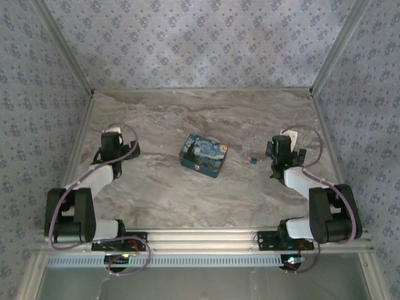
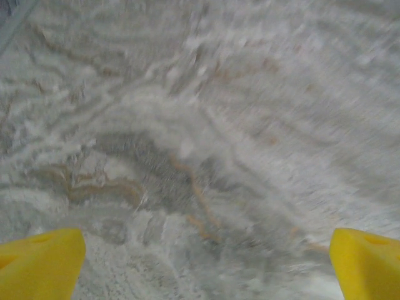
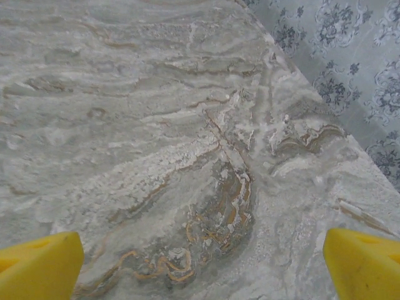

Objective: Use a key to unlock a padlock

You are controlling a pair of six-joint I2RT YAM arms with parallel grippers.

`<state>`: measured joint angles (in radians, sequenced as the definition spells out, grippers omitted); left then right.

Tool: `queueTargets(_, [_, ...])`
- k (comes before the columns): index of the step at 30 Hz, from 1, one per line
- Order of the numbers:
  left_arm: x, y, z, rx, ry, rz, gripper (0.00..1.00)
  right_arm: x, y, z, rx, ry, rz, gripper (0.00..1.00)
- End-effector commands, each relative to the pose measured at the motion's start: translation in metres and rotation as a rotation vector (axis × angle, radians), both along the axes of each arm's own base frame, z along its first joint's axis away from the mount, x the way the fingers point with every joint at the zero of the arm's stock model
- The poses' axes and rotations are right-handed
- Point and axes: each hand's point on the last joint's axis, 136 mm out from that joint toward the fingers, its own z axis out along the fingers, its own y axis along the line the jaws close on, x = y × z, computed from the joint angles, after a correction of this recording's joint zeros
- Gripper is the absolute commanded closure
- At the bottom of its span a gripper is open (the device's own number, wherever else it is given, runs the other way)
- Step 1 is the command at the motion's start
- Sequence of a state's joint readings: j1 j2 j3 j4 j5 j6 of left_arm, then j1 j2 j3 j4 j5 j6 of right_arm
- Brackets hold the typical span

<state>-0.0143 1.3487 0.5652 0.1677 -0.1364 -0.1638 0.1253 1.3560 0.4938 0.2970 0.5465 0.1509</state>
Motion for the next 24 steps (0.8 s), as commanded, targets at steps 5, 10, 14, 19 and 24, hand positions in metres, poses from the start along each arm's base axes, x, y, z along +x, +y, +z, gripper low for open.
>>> queueTargets(5, [0.034,-0.001,0.025,0.092,-0.263,-0.087,0.00,0.029,-0.009,0.010,0.059,-0.228,0.131,0.00])
queueTargets(10, [0.034,-0.004,0.006,0.076,-0.287,-0.114,0.00,0.031,0.015,-0.004,0.099,-0.208,0.287,0.00])
queueTargets(14, [0.030,0.005,0.008,0.116,-0.315,-0.043,0.00,0.032,0.015,-0.001,0.034,-0.222,0.249,0.00])
queueTargets(19, [0.026,0.010,0.011,0.170,-0.322,0.021,0.00,0.035,0.016,-0.004,0.071,-0.206,0.273,0.00])
queueTargets(24, [0.027,0.010,0.011,0.169,-0.322,0.022,0.00,0.036,0.015,-0.006,0.086,-0.195,0.279,0.00])
